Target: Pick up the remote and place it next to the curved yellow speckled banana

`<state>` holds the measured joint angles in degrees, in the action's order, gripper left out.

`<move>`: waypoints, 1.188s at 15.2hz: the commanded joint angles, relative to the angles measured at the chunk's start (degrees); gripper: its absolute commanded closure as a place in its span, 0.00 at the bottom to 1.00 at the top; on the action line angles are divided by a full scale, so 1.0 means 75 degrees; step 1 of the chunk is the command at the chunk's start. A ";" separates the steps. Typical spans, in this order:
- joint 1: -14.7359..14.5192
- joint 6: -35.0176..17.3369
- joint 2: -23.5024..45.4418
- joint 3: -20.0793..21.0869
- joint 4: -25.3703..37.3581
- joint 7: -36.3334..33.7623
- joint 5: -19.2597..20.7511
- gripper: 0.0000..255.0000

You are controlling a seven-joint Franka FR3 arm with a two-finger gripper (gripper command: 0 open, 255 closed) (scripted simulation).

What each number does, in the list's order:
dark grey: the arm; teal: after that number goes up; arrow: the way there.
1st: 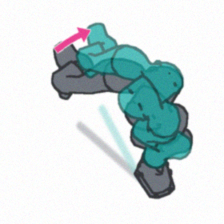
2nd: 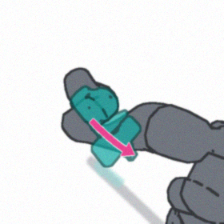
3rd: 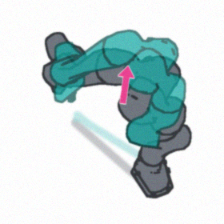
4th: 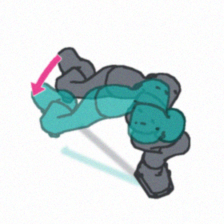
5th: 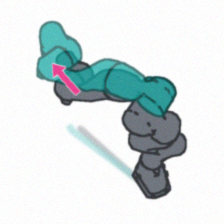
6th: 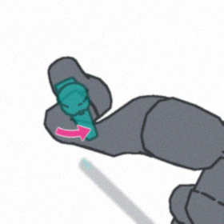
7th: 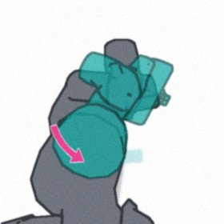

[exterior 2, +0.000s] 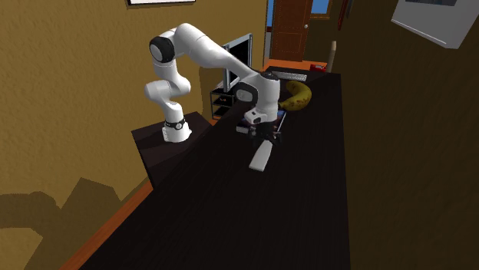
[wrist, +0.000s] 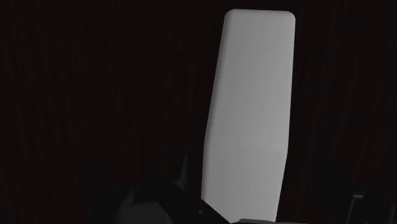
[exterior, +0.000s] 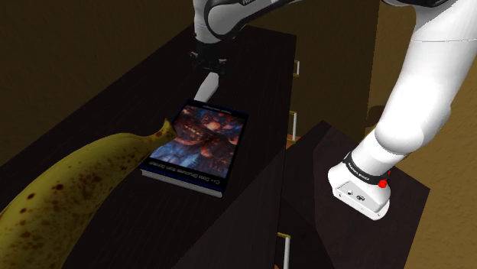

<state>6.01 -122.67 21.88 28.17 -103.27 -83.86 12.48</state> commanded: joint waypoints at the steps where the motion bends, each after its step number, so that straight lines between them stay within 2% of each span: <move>1: -0.0021 -0.0161 0.0102 -0.0035 -0.0068 -0.0062 0.0060 0.00; 5: -0.0063 -0.0450 0.0294 -0.0097 -0.0186 -0.0138 0.0182 0.00; 12: -0.0063 -0.0448 0.0294 -0.0097 -0.0184 -0.0139 0.0182 0.00; 13: -0.0063 -0.0448 0.0294 -0.0097 -0.0184 -0.0139 0.0182 1.00; 18: -0.0063 -0.0448 0.0294 -0.0098 -0.0184 -0.0138 0.0182 1.00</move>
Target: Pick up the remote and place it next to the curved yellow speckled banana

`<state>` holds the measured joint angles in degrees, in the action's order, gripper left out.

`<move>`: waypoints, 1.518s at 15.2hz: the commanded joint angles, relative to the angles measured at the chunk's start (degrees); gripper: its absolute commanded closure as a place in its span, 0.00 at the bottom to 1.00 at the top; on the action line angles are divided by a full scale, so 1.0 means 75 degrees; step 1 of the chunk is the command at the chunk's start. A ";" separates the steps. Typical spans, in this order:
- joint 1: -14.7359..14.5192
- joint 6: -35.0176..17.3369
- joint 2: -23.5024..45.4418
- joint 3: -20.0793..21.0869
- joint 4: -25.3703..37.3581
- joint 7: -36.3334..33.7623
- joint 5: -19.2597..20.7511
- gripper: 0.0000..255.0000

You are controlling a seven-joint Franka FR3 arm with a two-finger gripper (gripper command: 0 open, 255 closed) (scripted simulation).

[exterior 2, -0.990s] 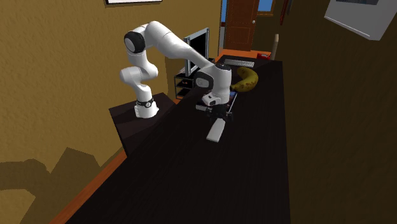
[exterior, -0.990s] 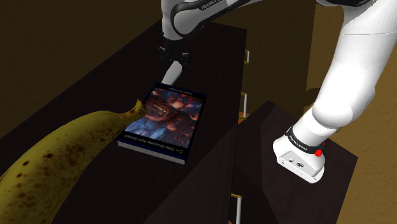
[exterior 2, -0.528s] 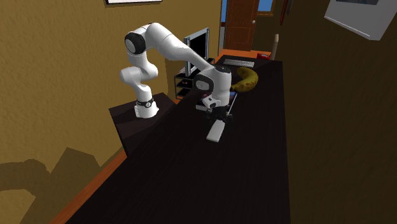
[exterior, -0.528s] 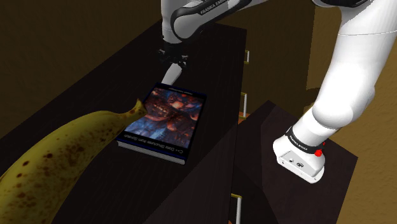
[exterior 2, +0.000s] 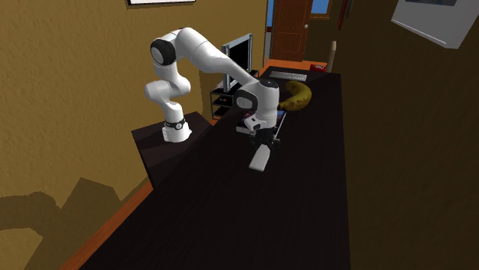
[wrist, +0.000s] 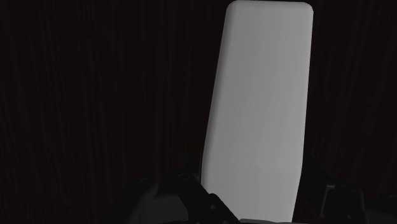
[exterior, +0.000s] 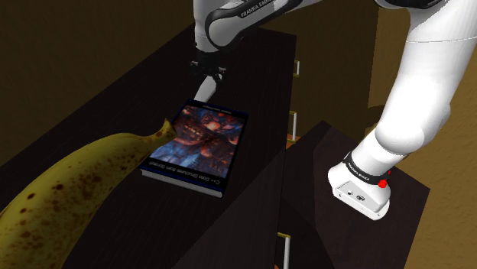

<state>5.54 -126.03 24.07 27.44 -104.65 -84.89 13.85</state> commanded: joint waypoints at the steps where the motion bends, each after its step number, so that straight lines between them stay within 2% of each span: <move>1: 0.0000 0.0000 0.0000 0.0000 0.0000 0.0000 0.0000 1.00; 4: -0.0001 -0.0001 0.0002 0.0000 0.0001 -0.0001 0.0001 1.00; 23: 0.0143 0.1626 -0.0810 0.0241 0.0916 0.0347 -0.0529 1.00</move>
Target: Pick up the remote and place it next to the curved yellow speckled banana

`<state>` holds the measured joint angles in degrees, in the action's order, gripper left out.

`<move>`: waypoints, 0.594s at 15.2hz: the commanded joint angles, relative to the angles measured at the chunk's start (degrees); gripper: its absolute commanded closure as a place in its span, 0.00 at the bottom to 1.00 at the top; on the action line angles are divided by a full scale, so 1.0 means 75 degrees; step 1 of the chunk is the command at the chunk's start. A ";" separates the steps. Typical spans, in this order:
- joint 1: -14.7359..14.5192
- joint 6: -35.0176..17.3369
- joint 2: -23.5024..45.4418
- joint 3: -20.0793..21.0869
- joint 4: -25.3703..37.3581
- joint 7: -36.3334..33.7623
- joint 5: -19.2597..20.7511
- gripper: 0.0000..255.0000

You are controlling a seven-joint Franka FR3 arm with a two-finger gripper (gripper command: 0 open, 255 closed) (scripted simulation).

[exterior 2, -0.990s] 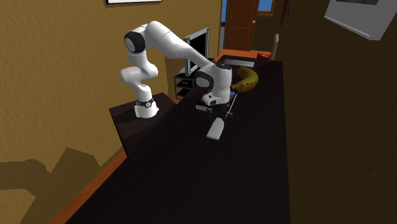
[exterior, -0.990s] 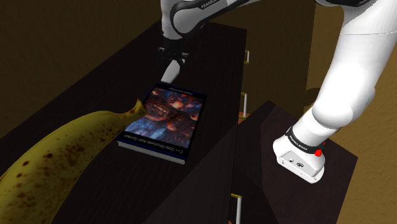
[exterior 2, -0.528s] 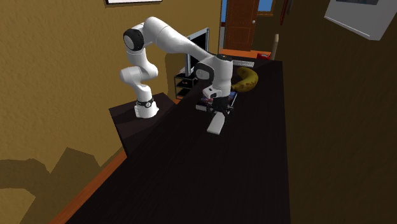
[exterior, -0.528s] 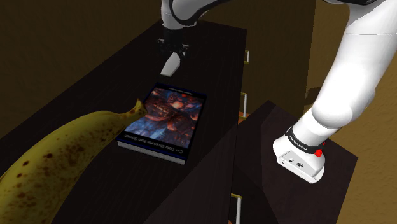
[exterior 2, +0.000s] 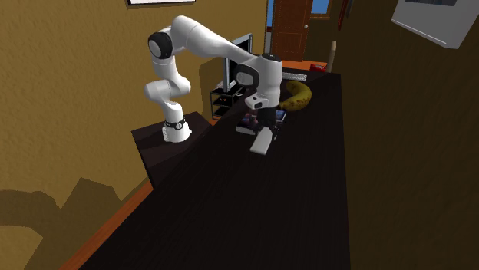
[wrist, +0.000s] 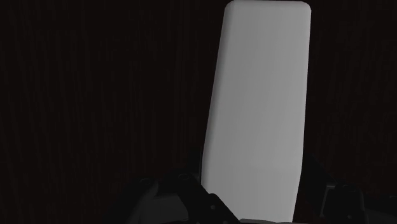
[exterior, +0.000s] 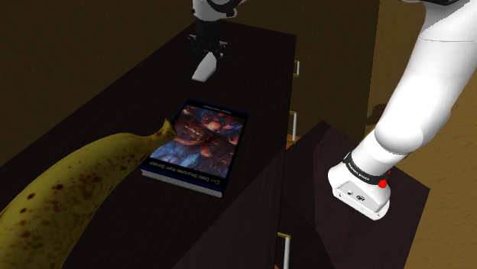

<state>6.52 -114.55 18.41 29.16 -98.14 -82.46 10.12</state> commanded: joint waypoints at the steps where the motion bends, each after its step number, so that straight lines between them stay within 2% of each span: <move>1: 0.0014 0.0187 -0.0084 0.0019 0.0114 0.0036 -0.0052 1.00; 9: 0.0011 0.0942 -0.0251 0.0067 0.0726 0.0121 -0.0169 1.00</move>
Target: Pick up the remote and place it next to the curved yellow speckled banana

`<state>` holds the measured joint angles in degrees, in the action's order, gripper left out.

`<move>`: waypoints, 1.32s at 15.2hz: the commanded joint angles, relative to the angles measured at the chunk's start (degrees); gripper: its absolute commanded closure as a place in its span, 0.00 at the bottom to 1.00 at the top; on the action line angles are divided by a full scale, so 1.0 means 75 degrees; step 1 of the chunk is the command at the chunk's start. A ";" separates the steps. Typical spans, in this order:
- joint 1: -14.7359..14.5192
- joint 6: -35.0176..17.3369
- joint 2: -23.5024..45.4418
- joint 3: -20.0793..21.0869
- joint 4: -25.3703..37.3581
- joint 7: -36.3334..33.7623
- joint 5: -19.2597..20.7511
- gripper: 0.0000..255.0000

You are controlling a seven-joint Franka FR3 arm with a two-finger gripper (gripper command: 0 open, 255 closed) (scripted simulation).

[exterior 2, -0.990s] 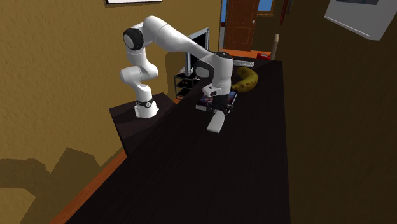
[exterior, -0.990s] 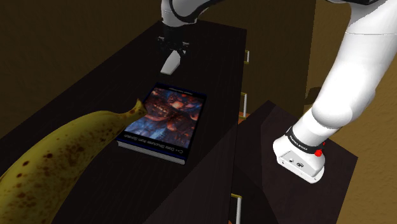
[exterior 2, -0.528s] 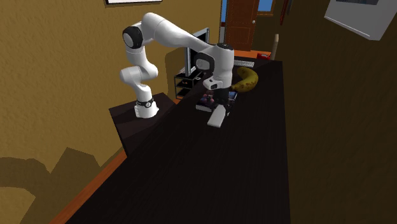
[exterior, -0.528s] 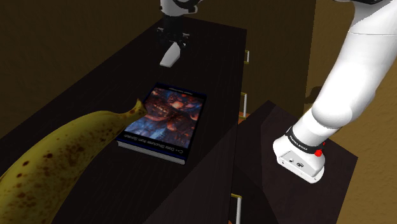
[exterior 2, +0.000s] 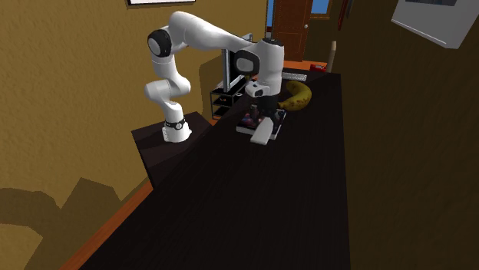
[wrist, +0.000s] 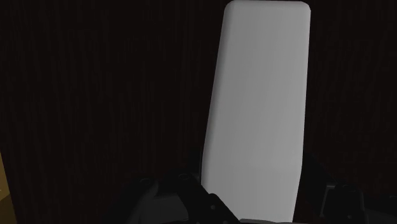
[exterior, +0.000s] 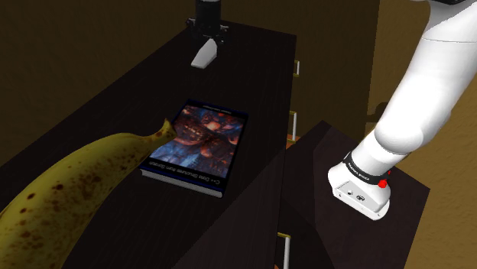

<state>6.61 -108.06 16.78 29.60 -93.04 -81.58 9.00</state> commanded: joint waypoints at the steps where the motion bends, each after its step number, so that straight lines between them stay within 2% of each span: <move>1: -0.0003 0.0173 -0.0047 0.0014 0.0133 0.0011 -0.0029 1.00; 9: -0.0050 0.0948 -0.0083 0.0044 0.0880 0.0054 -0.0068 1.00; 14: -0.0120 0.0560 -0.1183 0.0321 -0.0485 -0.0332 -0.0573 1.00; 20: -0.0378 0.0305 -0.2315 0.0657 -0.1698 -0.0815 -0.1187 1.00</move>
<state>4.28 -105.22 0.51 34.01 -104.33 -86.76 0.74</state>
